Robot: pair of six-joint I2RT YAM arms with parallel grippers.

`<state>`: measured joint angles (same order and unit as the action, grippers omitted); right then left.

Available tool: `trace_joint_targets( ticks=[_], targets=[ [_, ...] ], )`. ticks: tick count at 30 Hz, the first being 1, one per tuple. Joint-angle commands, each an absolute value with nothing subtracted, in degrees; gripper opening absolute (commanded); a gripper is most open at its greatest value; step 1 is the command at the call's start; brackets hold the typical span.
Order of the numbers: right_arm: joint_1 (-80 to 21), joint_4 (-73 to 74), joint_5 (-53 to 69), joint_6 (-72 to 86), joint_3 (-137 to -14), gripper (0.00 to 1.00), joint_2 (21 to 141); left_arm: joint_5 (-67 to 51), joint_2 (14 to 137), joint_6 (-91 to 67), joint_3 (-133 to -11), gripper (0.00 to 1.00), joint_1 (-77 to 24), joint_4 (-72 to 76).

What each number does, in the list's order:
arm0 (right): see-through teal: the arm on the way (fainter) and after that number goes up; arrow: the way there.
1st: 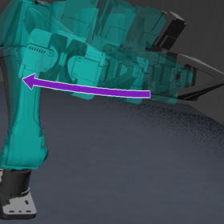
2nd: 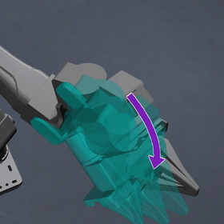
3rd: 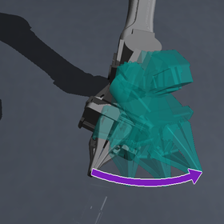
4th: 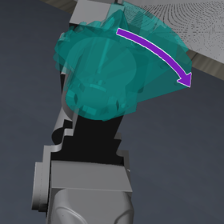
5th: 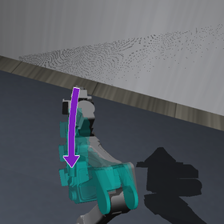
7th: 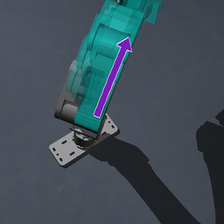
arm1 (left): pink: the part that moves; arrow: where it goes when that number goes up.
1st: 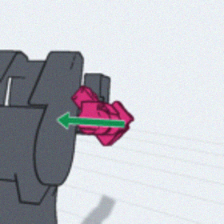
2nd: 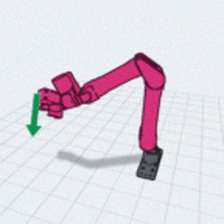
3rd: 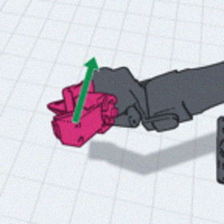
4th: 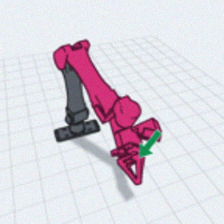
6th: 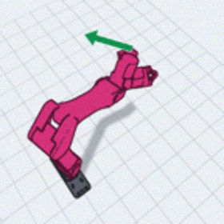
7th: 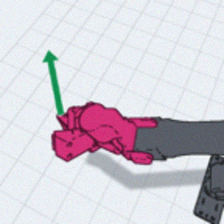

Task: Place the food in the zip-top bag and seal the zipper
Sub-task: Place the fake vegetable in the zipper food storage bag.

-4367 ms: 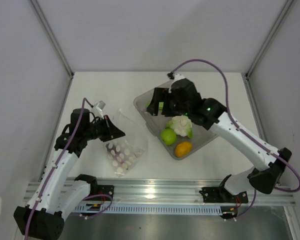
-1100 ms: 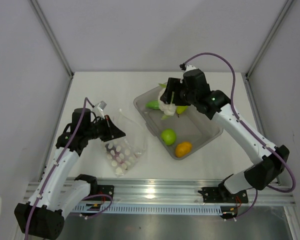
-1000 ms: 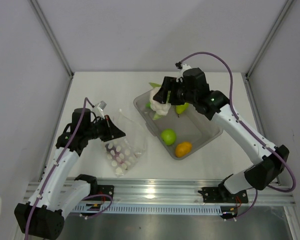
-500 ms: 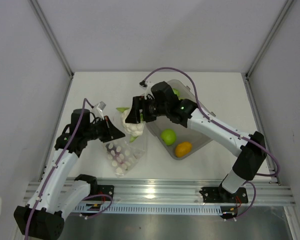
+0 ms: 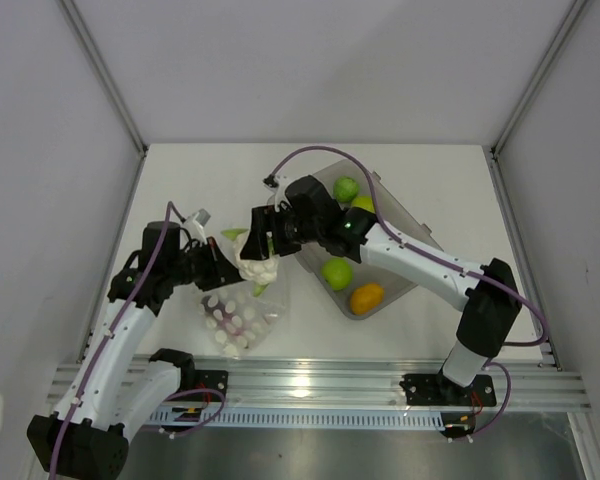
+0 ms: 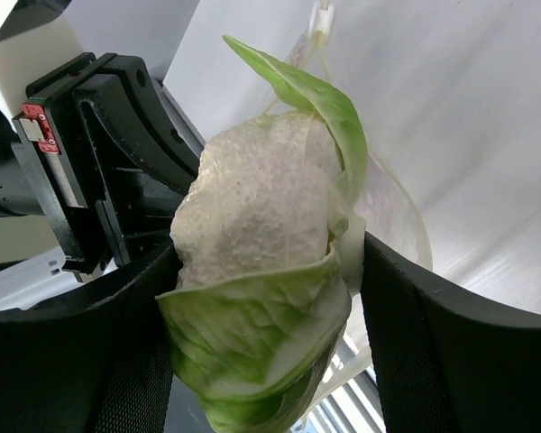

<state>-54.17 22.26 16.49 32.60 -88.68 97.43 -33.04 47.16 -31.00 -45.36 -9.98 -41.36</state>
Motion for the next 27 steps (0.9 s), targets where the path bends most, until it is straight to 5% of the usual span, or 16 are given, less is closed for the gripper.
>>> trace_joint_targets(
  ticks=[1, 20, 23, 27],
  targets=[
    [-55.72, 19.08, 16.52, 33.4, -86.23, 0.32, 98.53, -35.77, 45.44, -30.68, -48.52, 0.01, -10.2, -37.97],
    [-58.09, 5.19, 26.19, 38.85, -74.62, 0.33, 97.37, -37.79, 43.42, -31.55, -49.39, 0.01, -10.2, -38.15],
    [-58.01, 4.48, 27.07, 38.94, -75.4, 0.41, 98.0, -37.53, 42.98, -31.38, -50.01, 0.01, -10.2, -38.85],
    [-57.48, 8.96, 23.83, 37.27, -76.2, 0.93, 97.3, -36.74, 42.71, -30.59, -50.54, 0.01, -10.2, -40.08]
  ],
)
